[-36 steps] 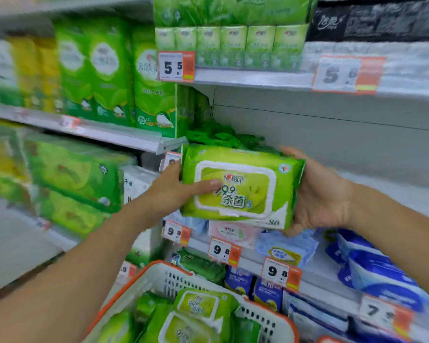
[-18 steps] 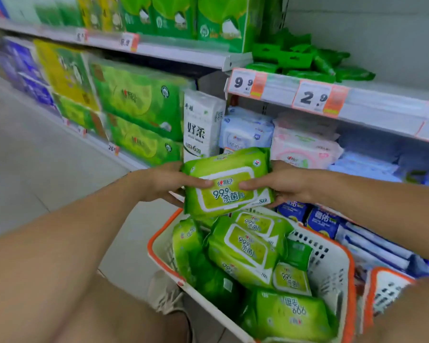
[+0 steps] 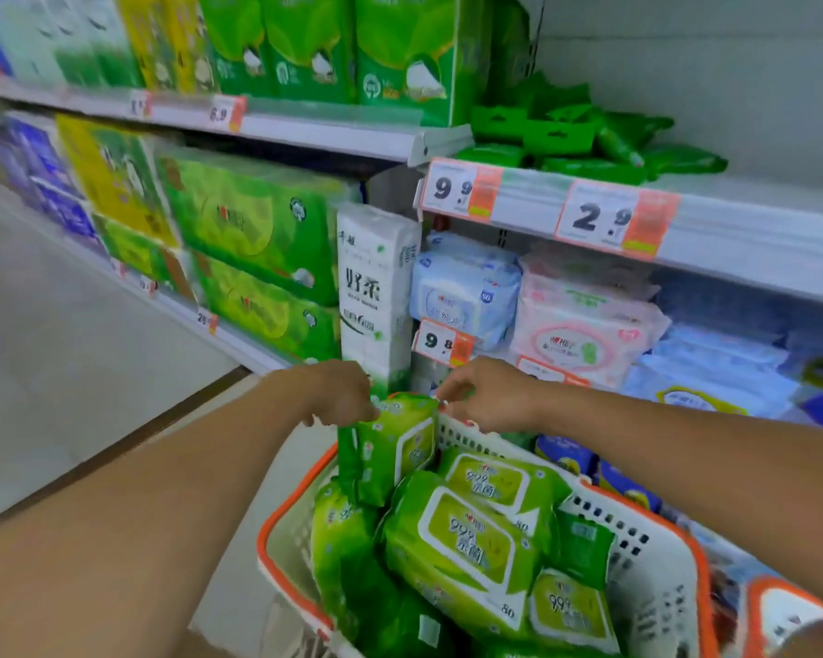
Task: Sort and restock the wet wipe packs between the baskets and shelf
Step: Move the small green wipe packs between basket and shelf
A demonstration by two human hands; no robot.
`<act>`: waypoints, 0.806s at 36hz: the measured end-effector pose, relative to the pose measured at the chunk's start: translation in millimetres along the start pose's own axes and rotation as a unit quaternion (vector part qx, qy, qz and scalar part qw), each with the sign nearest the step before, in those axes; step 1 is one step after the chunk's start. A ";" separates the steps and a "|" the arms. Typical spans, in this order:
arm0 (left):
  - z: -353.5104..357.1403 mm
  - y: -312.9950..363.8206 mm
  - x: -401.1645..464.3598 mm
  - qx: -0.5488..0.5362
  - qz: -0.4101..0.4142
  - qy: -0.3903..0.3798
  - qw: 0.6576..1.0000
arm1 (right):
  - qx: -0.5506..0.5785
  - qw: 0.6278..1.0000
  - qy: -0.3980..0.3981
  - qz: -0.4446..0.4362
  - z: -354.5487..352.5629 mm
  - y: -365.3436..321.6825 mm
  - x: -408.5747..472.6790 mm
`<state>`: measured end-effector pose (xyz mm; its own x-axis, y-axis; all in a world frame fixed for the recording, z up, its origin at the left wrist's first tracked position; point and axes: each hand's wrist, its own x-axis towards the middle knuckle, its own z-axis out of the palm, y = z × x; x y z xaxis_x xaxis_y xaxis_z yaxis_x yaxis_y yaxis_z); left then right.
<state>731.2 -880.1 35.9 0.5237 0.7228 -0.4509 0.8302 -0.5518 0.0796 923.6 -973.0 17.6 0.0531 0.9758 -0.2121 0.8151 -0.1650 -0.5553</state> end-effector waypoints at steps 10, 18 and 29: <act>-143.0 123.6 8.0 -0.231 0.231 0.420 0.847 | -0.010 0.852 0.520 -0.061 -194.6 18.8 -70.1; -201.8 163.6 76.9 -0.010 0.071 0.279 0.958 | -0.019 0.953 0.293 0.080 -268.4 52.6 -14.0; -239.1 161.4 129.0 0.007 0.024 0.155 0.988 | -0.040 0.975 0.198 0.091 -286.9 53.3 102.0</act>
<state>978.4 -776.4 203.1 0.5979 0.7870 -0.1521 0.8011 -0.5931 0.0802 1138.0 -841.2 197.1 0.4072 0.9127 0.0335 0.8125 -0.3453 -0.4697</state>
